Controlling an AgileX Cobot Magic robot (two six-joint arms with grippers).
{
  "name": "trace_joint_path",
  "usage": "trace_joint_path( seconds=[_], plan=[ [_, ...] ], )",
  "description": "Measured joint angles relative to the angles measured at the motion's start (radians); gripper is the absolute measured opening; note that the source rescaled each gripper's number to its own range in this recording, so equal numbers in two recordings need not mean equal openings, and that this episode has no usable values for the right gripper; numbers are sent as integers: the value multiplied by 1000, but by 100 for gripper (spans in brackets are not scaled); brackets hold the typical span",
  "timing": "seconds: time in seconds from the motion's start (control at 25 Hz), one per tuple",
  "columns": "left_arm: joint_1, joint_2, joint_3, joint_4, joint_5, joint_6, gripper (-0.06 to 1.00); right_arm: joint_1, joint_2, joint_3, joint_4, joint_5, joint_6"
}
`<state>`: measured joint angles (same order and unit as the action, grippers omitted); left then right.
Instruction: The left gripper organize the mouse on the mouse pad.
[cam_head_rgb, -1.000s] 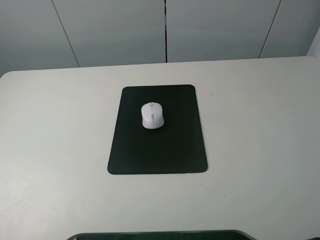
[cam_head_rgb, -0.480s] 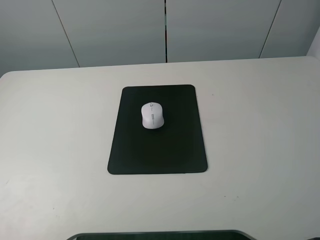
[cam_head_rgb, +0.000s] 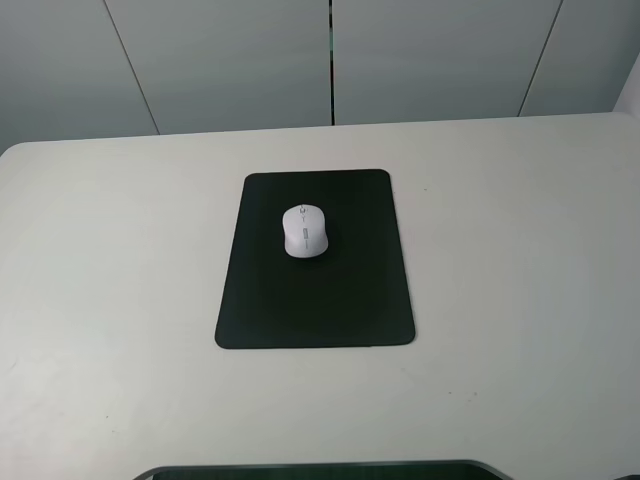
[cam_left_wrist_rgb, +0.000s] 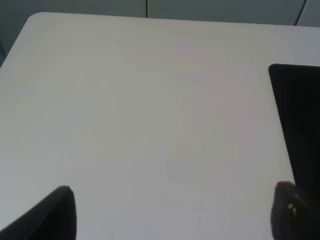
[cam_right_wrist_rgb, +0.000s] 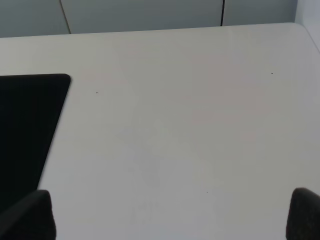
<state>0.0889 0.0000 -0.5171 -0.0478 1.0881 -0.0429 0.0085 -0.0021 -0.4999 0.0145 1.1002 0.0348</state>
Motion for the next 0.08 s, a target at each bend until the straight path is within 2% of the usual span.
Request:
trace_joint_path(
  seconds=[0.08],
  plan=[
    [0, 0, 0, 0, 0, 0, 100, 0, 0, 0, 0, 0, 0]
  ],
)
